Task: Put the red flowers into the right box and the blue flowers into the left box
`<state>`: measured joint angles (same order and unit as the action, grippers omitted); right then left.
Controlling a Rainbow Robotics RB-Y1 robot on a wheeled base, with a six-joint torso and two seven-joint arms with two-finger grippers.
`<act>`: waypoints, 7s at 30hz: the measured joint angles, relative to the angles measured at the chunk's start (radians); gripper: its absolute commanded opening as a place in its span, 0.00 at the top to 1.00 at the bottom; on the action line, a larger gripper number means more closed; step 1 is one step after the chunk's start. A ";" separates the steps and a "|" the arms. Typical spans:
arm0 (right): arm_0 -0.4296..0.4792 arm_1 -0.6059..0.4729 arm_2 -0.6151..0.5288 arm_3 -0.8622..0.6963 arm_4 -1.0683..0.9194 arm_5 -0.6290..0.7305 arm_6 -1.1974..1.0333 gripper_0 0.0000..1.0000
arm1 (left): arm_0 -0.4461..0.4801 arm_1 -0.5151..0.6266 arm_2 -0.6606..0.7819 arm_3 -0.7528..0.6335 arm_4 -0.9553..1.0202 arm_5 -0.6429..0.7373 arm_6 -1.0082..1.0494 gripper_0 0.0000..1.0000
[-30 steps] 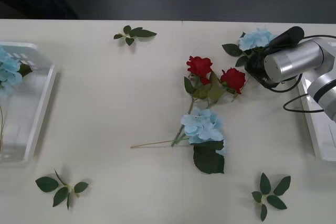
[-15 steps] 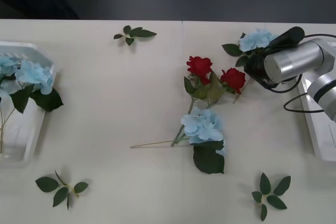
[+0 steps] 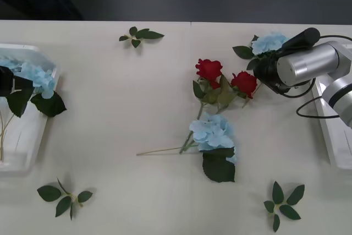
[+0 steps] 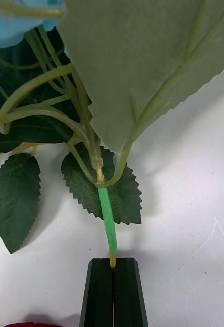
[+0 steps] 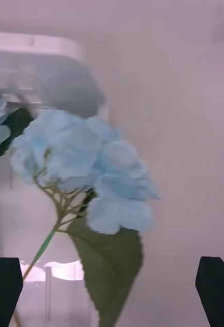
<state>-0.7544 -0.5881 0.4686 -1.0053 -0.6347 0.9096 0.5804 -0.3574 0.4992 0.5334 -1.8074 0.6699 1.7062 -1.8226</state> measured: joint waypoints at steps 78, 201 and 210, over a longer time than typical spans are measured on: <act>0.565 -0.193 -0.260 -1.181 -1.024 -0.456 1.762 1.00 | -0.077 -0.260 -0.162 0.188 0.890 0.055 -0.869 0.00; 0.887 -0.287 -0.417 -1.248 -1.375 -0.476 1.699 0.00 | 0.369 -0.099 0.082 -0.252 0.671 -0.343 -0.125 0.99; 0.817 -0.220 -0.605 -1.245 -1.015 -0.070 1.054 0.00 | 0.391 -0.093 0.096 -0.273 0.468 -0.340 0.096 0.99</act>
<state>0.0624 -0.8082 -0.1366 -2.2502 -1.6500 0.8399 1.6342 0.0331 0.4063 0.6297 -2.0807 1.1376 1.3665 -1.7265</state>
